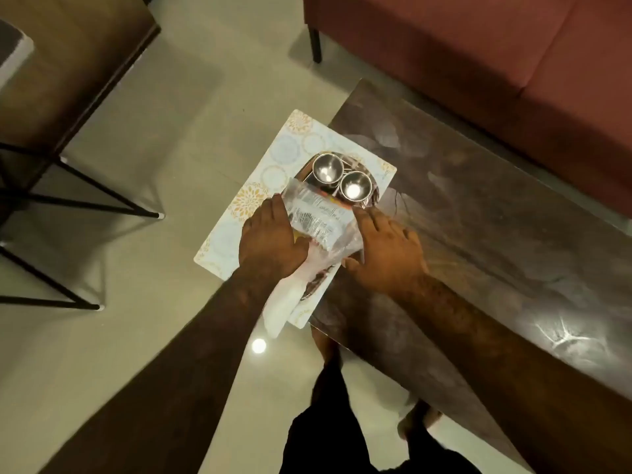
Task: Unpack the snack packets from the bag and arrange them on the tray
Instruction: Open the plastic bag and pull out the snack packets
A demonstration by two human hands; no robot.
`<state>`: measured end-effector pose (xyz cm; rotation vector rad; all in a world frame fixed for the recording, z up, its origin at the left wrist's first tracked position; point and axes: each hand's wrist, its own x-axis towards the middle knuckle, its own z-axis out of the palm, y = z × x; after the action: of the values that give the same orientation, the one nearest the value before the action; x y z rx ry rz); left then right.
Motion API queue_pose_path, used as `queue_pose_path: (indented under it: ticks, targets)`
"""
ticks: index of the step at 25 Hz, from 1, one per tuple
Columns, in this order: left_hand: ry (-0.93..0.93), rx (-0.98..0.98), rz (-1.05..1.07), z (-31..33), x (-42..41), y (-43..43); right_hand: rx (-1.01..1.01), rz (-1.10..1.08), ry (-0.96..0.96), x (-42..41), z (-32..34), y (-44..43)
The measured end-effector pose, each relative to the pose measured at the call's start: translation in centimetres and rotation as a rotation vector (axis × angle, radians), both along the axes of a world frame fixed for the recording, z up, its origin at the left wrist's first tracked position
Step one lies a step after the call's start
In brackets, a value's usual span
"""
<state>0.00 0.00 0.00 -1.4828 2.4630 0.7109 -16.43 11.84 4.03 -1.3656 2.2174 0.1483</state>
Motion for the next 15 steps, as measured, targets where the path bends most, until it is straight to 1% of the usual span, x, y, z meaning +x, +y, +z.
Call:
queue_pose_path:
  ticks: [3, 4, 6, 9, 12, 15]
  targets:
    - [-0.051, 0.096, 0.094, -1.6, 1.5, -0.1, 0.031, 0.056, -0.025, 1.7, -1.9, -0.6]
    - [-0.071, 0.139, 0.098, -2.0, 2.2, 0.0, 0.042, 0.071, -0.049, 2.4, -2.3, -0.7]
    - [-0.049, 0.191, 0.095, -2.8, 2.9, 0.3, 0.054, 0.073, -0.078, 3.4, -3.1, -1.0]
    - [0.090, 0.226, 0.109, -3.2, 3.2, 0.1, 0.085, 0.082, -0.108, 3.9, -3.5, -1.5]
    - [0.238, 0.368, 0.311, -2.9, 2.6, -0.3, 0.090, 0.088, -0.123, 4.1, -4.0, -2.0]
    - [0.266, 0.457, 0.462, -2.7, 2.1, -0.7, 0.086, 0.079, -0.140, 3.9, -4.2, -2.2]
